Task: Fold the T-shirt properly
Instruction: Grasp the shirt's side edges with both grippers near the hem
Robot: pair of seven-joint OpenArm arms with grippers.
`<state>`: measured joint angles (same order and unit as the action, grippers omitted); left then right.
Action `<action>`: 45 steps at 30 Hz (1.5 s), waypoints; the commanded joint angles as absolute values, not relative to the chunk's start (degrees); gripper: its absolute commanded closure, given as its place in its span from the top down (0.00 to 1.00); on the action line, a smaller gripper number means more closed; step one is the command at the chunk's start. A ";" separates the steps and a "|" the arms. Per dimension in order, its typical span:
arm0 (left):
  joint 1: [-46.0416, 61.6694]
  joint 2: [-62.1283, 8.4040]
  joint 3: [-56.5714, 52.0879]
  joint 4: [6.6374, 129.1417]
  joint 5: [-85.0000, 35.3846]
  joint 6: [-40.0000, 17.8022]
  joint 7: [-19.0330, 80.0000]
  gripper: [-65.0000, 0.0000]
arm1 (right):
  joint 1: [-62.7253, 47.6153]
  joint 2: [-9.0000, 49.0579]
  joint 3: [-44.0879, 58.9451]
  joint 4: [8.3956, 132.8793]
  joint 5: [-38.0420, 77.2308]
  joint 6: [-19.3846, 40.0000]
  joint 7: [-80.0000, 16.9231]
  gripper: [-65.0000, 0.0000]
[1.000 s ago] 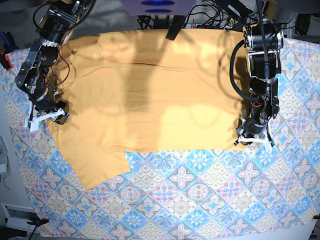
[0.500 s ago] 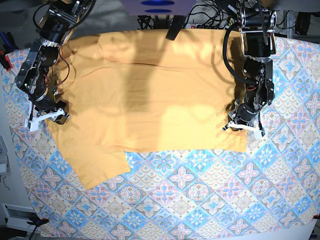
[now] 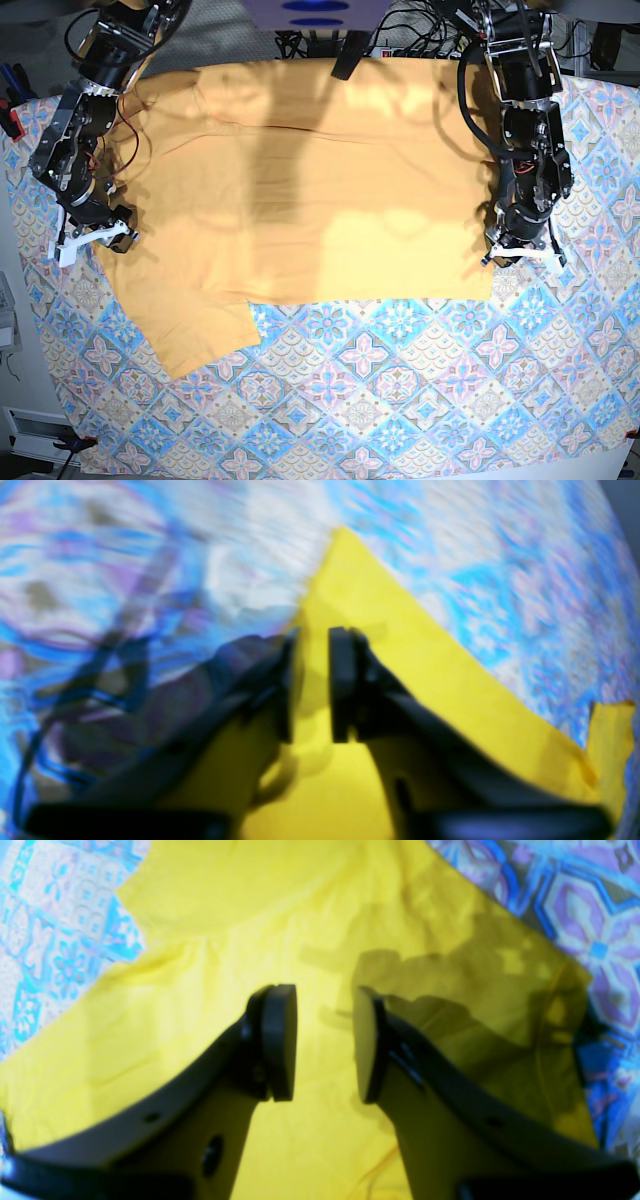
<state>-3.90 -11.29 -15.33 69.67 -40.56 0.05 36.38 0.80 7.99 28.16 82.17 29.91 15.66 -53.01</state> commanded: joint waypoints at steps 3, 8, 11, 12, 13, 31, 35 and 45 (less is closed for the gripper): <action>-8.75 -13.23 -15.16 65.98 -41.19 -1.10 38.81 0.43 | 1.80 8.92 28.26 83.12 30.55 15.96 -51.91 0.29; -13.76 -13.41 -15.16 58.15 -41.19 -2.15 38.64 0.64 | 1.80 8.92 28.26 83.21 30.64 15.96 -51.91 0.29; -15.43 -13.32 -15.16 55.87 -41.19 -3.12 38.55 0.65 | 1.63 8.92 28.26 83.38 30.64 15.96 -51.91 0.29; -15.78 -13.32 -15.16 55.34 -41.19 -3.12 38.55 0.65 | 1.63 8.92 28.26 83.47 30.64 15.96 -51.91 0.29; -16.13 -13.32 -15.16 54.64 -41.19 -3.12 37.85 0.65 | 1.54 8.92 28.26 83.47 30.64 15.96 -51.91 0.29; -17.27 -11.74 -7.78 44.44 -41.19 -3.12 33.45 0.35 | 1.80 8.92 28.26 83.30 30.73 15.96 -51.91 0.29; -16.40 -11.30 -7.78 44.88 -41.19 -3.12 35.38 0.18 | 1.80 8.92 28.26 83.12 30.73 15.96 -51.91 0.29; -12.00 -11.56 -7.87 57.01 -41.19 -3.12 35.82 0.00 | 2.68 8.84 28.26 82.86 30.46 15.96 -49.54 0.29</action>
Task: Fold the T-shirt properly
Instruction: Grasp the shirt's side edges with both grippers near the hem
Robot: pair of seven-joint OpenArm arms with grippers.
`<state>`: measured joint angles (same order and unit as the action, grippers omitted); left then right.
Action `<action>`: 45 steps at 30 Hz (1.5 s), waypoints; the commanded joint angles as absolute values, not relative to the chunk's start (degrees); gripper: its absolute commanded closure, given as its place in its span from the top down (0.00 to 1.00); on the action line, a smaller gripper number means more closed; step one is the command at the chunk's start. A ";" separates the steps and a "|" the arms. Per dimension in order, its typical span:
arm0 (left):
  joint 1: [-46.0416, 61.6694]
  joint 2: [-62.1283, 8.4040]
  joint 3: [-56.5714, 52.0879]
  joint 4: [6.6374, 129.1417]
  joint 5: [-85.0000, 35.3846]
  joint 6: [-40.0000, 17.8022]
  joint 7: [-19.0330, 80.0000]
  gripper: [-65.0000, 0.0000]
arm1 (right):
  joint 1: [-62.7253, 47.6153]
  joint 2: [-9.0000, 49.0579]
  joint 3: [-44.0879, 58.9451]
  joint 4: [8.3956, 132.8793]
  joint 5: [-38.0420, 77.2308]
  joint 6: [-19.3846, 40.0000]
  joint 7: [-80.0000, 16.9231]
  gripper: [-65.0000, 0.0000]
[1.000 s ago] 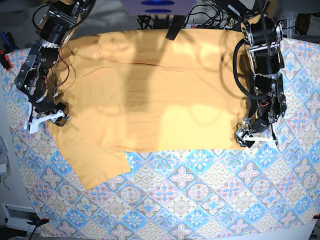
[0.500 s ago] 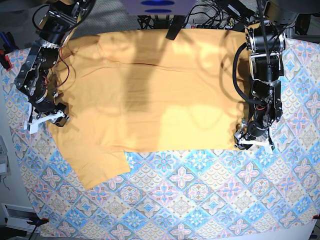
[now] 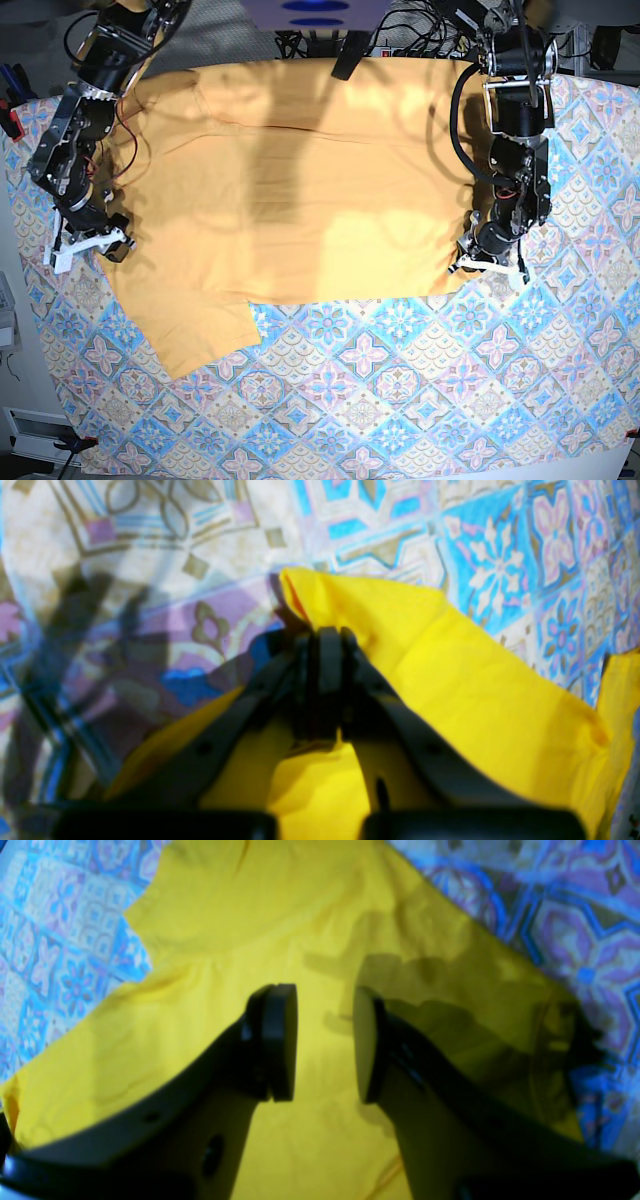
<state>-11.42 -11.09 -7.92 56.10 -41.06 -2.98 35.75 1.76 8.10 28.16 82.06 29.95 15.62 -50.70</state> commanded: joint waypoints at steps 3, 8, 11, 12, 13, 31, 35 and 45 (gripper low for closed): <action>-10.33 -11.56 -8.04 60.35 -41.19 -3.12 35.56 0.00 | 4.44 9.27 28.26 80.13 30.46 15.96 -49.45 0.29; -6.20 -11.38 -12.53 67.56 -41.19 -3.12 35.91 0.00 | 10.86 12.35 28.18 70.37 30.37 15.96 -48.48 0.29; -4.44 -11.56 -12.62 70.73 -41.19 -3.12 36.00 0.00 | 14.73 14.64 25.98 64.57 29.23 15.96 -45.85 0.29; -3.74 -11.56 -12.70 71.78 -41.19 -3.03 36.00 0.00 | 15.78 15.78 24.13 62.64 28.26 15.96 -44.44 0.29; -3.21 -11.56 -12.70 72.48 -41.19 -3.03 36.00 0.00 | 16.75 16.40 22.46 61.14 27.56 16.40 -43.12 0.29; 2.33 -11.56 -15.25 80.31 -44.53 -3.03 37.93 0.00 | 22.64 20.79 8.31 34.77 26.68 16.92 -20.88 0.29; 2.33 -11.65 -15.25 80.31 -45.49 -3.03 38.55 0.00 | 22.46 21.85 8.22 34.51 26.68 16.92 -19.03 0.29; 2.59 -11.65 -15.25 80.31 -45.58 -3.03 38.55 0.00 | 22.46 24.13 7.78 33.01 26.68 16.92 -16.57 0.29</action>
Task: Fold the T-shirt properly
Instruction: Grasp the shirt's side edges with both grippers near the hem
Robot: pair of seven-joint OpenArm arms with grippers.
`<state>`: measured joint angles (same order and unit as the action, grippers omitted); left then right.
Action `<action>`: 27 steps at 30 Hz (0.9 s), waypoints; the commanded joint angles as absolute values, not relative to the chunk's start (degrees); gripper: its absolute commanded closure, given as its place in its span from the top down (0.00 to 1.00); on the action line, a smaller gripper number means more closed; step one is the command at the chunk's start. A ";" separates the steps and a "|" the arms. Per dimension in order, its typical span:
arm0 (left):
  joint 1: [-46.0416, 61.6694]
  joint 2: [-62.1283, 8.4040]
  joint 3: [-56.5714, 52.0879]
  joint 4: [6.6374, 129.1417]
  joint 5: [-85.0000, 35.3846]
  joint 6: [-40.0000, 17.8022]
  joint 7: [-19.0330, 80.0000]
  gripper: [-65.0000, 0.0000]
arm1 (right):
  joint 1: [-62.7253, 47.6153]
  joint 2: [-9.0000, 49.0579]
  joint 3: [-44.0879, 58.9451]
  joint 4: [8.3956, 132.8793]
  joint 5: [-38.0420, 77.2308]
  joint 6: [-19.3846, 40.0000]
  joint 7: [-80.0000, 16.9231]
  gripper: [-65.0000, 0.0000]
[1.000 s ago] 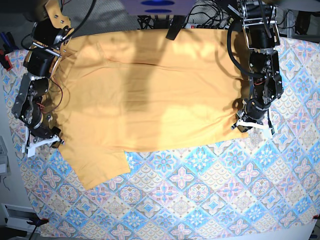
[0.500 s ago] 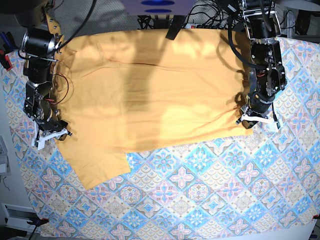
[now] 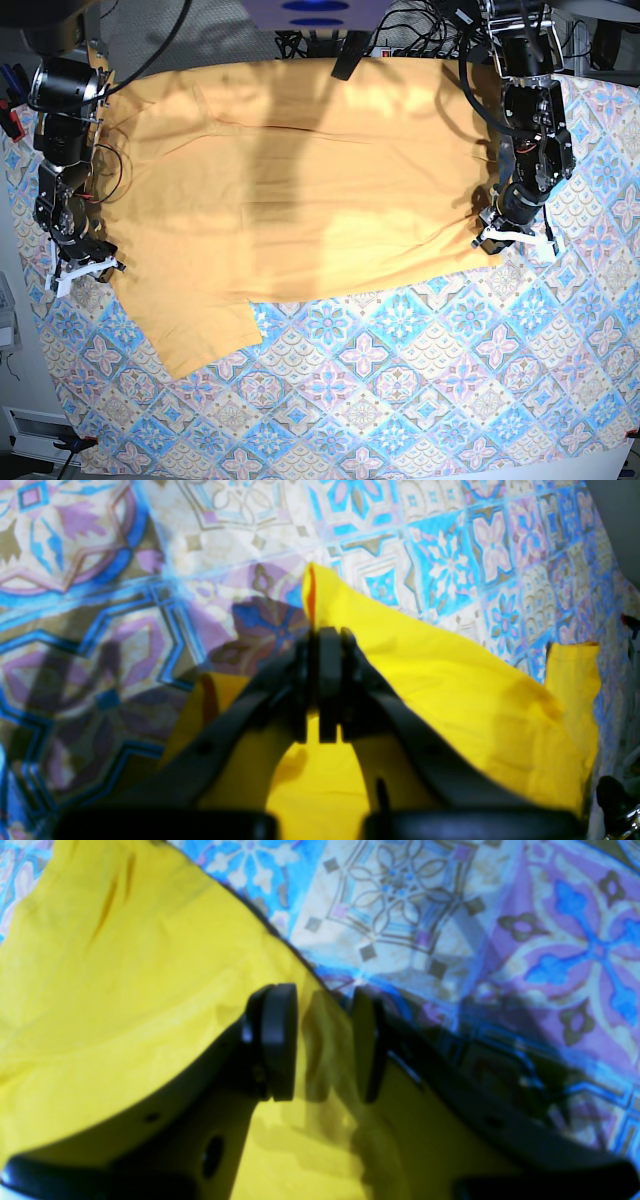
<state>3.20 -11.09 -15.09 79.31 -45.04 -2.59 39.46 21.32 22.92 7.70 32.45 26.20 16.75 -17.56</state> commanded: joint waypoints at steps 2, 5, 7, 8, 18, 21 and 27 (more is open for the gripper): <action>3.03 -11.65 -15.25 80.75 -45.58 -3.03 38.55 0.00 | 22.46 24.13 7.78 30.55 26.68 16.92 -16.22 0.29; 3.12 -11.65 -15.25 80.84 -45.58 -3.03 38.55 0.00 | 22.55 23.96 7.78 28.35 26.59 16.92 -16.13 0.29; 3.12 -11.65 -15.25 80.84 -45.58 -3.03 38.55 0.00 | 22.37 23.87 7.52 28.26 26.59 17.01 -16.48 0.29; 3.12 -11.65 -15.25 80.84 -45.58 -3.03 38.55 0.00 | 22.29 23.87 6.55 28.26 26.59 17.01 -16.66 0.29; 3.03 -11.47 -15.25 80.84 -45.58 -3.03 38.46 0.00 | 21.05 22.02 1.01 35.21 26.86 21.85 -21.93 0.29; 3.03 -11.56 -15.25 80.84 -45.58 -3.03 38.46 0.00 | 20.79 21.93 0.48 36.09 26.86 21.85 -22.29 0.29; 2.86 -11.56 -15.25 80.84 -45.58 -3.03 38.37 0.00 | 20.79 21.93 0.84 36.09 26.86 21.93 -21.76 0.19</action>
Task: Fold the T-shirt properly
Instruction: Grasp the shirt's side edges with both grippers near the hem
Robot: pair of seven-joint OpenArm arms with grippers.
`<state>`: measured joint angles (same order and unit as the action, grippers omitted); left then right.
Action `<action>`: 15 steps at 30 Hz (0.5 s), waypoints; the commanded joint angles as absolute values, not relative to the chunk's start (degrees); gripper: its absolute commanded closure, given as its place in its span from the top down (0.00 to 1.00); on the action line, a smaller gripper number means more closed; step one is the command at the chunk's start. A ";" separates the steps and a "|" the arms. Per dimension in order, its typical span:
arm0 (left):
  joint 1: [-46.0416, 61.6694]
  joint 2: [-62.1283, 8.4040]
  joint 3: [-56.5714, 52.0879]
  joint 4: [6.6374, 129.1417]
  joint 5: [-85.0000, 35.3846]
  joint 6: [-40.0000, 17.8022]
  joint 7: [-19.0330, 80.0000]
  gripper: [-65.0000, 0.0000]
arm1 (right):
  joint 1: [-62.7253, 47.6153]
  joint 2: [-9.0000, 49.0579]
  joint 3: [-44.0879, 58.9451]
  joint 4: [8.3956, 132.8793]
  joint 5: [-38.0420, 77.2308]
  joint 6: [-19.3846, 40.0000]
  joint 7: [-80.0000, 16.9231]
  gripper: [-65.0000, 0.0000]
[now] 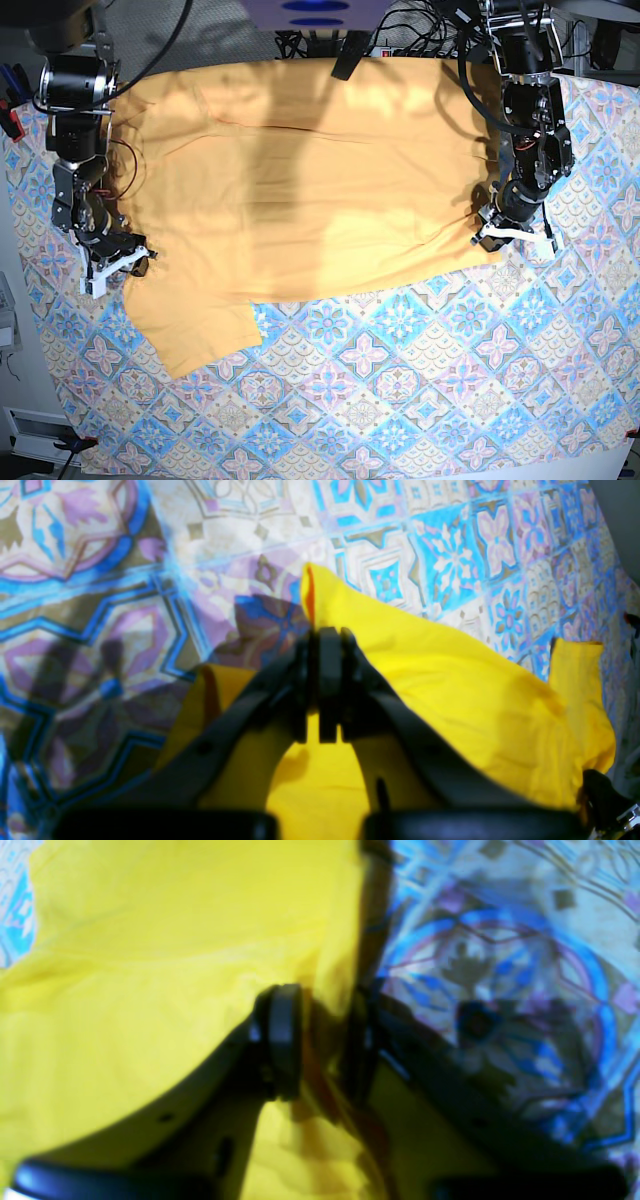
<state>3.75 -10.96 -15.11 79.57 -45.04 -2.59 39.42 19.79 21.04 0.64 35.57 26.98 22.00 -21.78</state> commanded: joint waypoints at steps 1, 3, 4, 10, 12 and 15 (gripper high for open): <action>2.86 -11.56 -15.25 80.84 -45.58 -3.03 38.37 0.00 | 20.79 21.93 0.92 36.26 26.86 21.93 -21.58 0.15; 2.86 -11.56 -15.25 80.84 -45.58 -3.03 38.37 0.00 | 20.79 21.93 1.54 36.26 26.95 21.93 -19.65 0.11; 2.86 -11.56 -15.25 80.84 -45.58 -3.03 38.37 0.00 | 20.79 21.93 2.59 36.18 26.86 21.93 -18.15 0.11; 3.03 -11.56 -15.25 80.84 -45.58 -3.03 38.37 0.00 | 20.97 21.93 6.11 35.82 26.77 21.93 -16.57 0.18; 3.12 -11.56 -15.25 80.84 -45.58 -3.03 38.46 0.00 | 21.14 21.93 6.02 35.82 26.77 21.93 -16.57 0.21; 3.12 -11.56 -15.25 80.84 -45.58 -3.03 38.55 0.00 | 21.23 21.93 5.85 35.82 26.68 21.85 -16.57 0.22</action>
